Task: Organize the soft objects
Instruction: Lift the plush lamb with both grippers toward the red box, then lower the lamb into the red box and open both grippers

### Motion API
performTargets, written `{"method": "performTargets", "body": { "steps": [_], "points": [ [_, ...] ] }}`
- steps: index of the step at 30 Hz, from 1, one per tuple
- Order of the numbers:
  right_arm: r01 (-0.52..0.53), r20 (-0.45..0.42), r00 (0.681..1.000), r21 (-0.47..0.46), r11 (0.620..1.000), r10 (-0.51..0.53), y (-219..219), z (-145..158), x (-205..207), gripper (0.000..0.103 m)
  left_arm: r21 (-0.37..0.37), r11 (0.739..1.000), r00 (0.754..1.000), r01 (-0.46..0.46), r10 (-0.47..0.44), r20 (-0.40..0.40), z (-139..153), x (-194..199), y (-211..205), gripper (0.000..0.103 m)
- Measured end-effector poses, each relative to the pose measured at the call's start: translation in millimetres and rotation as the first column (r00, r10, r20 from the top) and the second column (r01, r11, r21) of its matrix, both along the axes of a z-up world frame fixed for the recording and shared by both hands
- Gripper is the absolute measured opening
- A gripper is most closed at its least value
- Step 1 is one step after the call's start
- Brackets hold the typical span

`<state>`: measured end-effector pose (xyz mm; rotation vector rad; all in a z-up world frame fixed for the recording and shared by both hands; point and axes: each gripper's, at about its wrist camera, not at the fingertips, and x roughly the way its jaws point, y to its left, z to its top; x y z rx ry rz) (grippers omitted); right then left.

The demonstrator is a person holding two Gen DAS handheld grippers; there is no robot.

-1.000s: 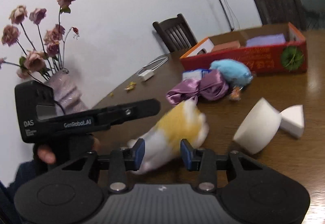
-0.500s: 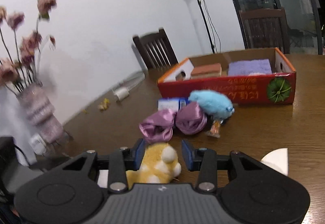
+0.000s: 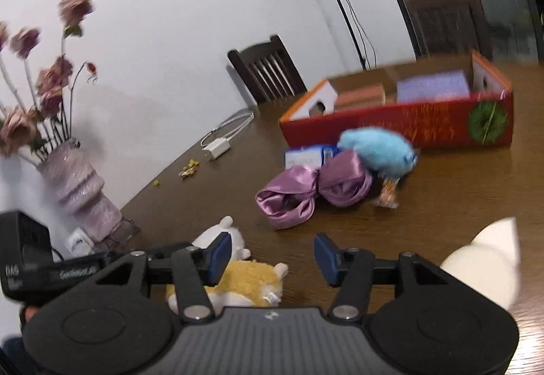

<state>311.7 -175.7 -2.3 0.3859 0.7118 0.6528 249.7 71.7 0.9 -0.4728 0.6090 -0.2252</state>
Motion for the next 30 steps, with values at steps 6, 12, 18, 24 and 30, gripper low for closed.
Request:
{"method": "performTargets", "body": {
  "steps": [6,12,18,24,30],
  "points": [
    [-0.055,-0.090,0.994,0.069,0.996,0.061,14,-21,4,0.054,-0.042,0.999,1.000,-0.009,0.008,-0.023,-3,1,9,0.058],
    [-0.046,-0.151,0.986,0.121,0.992,0.064,15,-34,6,0.048,-0.052,0.999,0.999,-0.010,0.008,-0.044,-5,7,8,0.050],
    [0.017,-0.067,0.998,0.156,0.988,-0.007,-3,3,8,0.036,-0.092,0.995,0.998,0.032,-0.027,0.050,33,30,-1,0.048],
    [0.103,0.080,0.991,0.089,0.991,-0.110,-20,60,78,0.035,-0.069,0.991,0.976,0.111,-0.095,0.198,100,131,-23,0.048],
    [0.187,0.034,0.981,0.084,0.979,-0.191,-24,65,182,0.035,-0.060,0.992,0.990,0.112,-0.106,0.096,103,248,-32,0.046]
  ]
}}
